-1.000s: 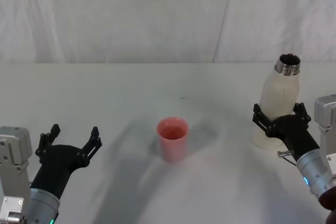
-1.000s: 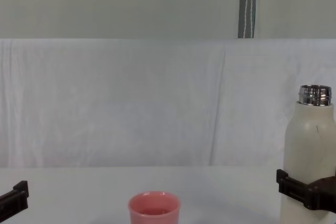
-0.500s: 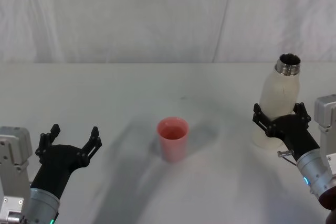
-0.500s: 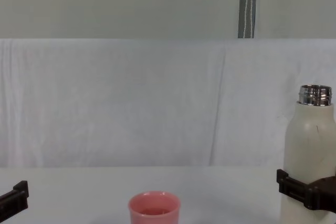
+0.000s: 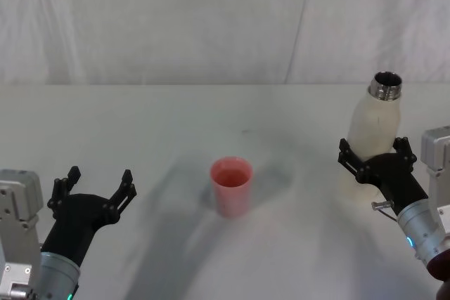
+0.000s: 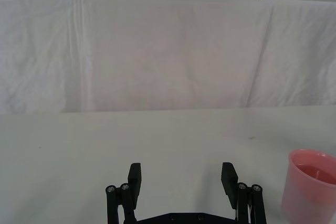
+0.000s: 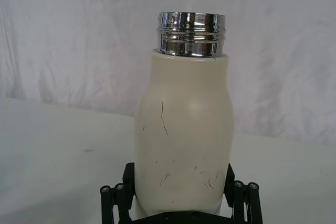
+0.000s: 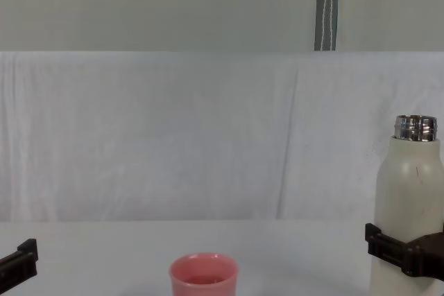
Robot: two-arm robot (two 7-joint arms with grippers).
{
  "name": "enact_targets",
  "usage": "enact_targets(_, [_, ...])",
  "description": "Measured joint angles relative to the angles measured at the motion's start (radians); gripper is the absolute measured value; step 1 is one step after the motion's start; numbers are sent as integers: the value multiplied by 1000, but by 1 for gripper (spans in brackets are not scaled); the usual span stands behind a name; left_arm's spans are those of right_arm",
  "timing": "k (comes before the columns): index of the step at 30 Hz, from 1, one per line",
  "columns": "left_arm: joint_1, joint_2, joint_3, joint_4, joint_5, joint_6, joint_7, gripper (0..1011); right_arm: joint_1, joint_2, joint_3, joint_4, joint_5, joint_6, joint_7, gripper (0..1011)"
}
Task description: Grasp the thermos with one hand and pour water into the cup lid.
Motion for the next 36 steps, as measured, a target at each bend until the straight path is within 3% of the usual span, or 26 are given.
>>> enact_targets(20, [0,0,0,0,0,0,0,1001,-32,0,11,-45,45,15,16,1002])
enact_targets(36, [0,0,0,0,0,0,0,1001,-65,12,13,-94,48,31,9,1002])
